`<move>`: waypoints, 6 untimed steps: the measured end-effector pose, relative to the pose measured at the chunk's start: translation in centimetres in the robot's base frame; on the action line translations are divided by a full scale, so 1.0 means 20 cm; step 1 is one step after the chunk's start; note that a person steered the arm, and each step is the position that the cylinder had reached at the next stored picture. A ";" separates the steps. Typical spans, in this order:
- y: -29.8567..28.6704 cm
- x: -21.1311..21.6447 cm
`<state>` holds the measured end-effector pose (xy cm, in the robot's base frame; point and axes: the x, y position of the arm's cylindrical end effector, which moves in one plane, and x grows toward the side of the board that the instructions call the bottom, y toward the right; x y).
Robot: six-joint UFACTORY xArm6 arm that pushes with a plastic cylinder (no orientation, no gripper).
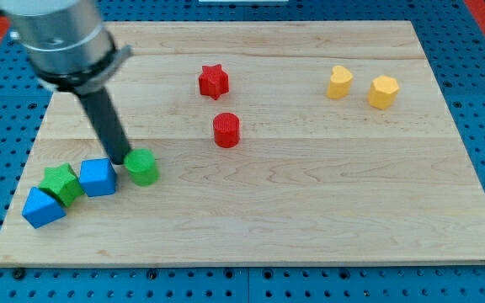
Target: Push the green circle to the group of blocks
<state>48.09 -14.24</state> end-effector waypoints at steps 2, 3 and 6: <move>0.58 0.14; 0.67 0.18; 0.25 0.29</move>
